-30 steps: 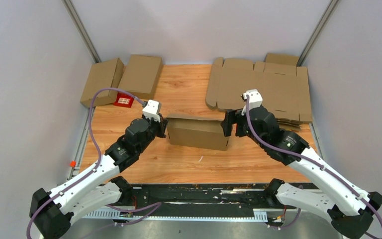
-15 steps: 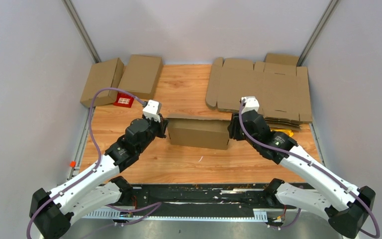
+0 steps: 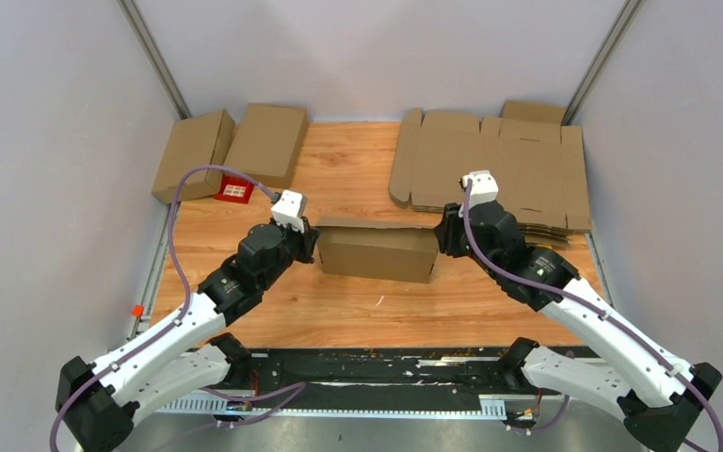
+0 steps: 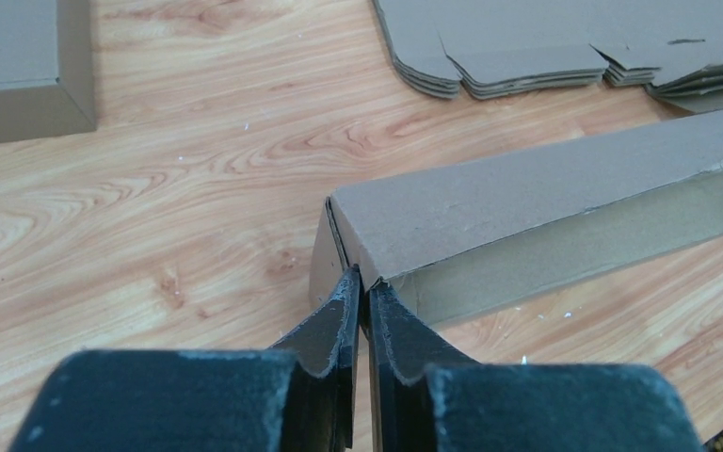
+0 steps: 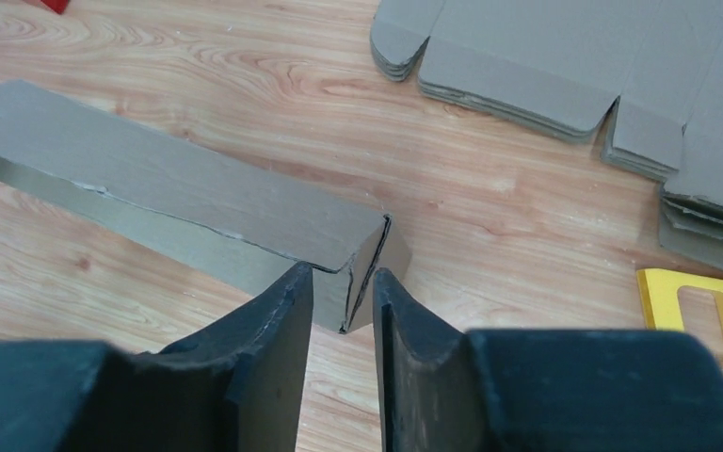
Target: Fold the paper box
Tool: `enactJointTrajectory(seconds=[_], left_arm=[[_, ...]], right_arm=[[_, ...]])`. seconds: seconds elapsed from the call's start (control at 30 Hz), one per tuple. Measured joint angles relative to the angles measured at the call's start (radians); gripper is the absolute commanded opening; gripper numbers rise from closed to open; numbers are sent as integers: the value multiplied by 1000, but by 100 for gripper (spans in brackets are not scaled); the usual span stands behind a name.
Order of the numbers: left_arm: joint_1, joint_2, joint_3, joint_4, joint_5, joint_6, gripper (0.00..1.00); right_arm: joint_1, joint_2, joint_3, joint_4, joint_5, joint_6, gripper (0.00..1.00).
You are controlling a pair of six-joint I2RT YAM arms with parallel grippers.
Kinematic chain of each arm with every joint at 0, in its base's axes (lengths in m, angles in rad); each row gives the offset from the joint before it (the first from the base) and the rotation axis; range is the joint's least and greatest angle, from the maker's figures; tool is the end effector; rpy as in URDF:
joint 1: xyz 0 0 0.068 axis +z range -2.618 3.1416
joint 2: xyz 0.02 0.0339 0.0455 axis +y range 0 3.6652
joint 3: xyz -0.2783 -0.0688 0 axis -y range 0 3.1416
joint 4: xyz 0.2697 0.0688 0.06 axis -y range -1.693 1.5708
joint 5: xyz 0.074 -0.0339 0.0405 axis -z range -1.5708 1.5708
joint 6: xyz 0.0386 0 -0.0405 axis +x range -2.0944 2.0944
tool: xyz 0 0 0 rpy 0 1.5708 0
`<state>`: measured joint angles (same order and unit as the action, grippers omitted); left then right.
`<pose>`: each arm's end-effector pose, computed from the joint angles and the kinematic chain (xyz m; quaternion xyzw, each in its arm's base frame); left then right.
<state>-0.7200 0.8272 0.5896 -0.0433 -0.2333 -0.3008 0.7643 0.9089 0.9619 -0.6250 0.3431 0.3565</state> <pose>0.1675 -0.1351 0.2822 0.0967 0.7909 -0.2105 0.5664 0.1590 0.1345 0.3475 -0.0951 0.8636 0.1239 0.4793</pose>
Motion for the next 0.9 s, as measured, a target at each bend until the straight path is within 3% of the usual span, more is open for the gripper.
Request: enactJointTrajectory(seconds=[0.07, 0.27, 0.33, 0.37, 0.5, 0.6, 0.9], left_arm=[[0, -1, 10, -24, 5, 0, 12], [0, 0, 29, -62, 12, 1, 14], [0, 1, 39, -79, 14, 3, 15], [0, 2, 42, -85, 15, 3, 18], [0, 3, 61, -124, 23, 11, 38], [0, 6, 87, -177, 48, 15, 48], [0, -47, 161, -296, 107, 12, 56]], right_arm=[[0, 4, 18, 0, 3, -17, 17], [0, 45, 23, -12, 5, -33, 19], [0, 59, 23, -15, 3, -37, 8], [0, 63, 23, -16, 3, -39, 1], [-2, 70, 23, -13, 3, -48, 0], [-2, 71, 14, -2, 3, -48, 0], [-2, 43, -60, 89, 5, -48, 0]])
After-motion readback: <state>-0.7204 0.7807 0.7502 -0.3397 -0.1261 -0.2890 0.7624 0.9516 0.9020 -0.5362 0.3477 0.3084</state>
